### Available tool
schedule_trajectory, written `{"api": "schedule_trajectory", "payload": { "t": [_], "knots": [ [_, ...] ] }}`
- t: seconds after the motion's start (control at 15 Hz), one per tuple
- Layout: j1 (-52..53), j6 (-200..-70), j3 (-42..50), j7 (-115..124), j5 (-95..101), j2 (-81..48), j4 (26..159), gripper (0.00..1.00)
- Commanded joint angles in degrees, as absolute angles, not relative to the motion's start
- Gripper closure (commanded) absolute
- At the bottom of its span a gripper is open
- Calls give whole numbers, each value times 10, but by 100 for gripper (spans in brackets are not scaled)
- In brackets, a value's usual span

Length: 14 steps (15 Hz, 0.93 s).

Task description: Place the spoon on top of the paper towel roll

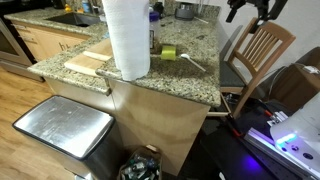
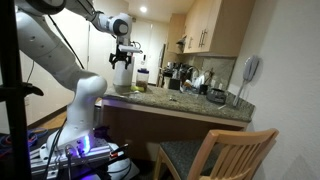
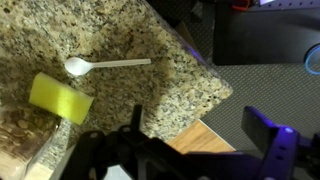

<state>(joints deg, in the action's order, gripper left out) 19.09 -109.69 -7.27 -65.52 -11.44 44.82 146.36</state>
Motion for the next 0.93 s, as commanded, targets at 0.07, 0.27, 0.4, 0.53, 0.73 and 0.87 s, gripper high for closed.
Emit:
{"api": "schedule_trajectory", "payload": {
  "t": [0.07, 0.27, 0.4, 0.53, 0.73, 0.87],
  "knots": [
    [187, -1255, -76, -535, -127, 384, 1515, 0],
    [210, -1224, -58, -556, -104, 386, 1506, 0],
    [212, -1223, -57, -556, -104, 392, 1505, 0],
    [193, -1256, -66, -483, -118, 360, 1508, 0],
    [191, -1350, -85, -371, -116, 293, 1506, 0],
    [181, -1419, -108, -281, -85, 250, 1506, 0]
  ]
}}
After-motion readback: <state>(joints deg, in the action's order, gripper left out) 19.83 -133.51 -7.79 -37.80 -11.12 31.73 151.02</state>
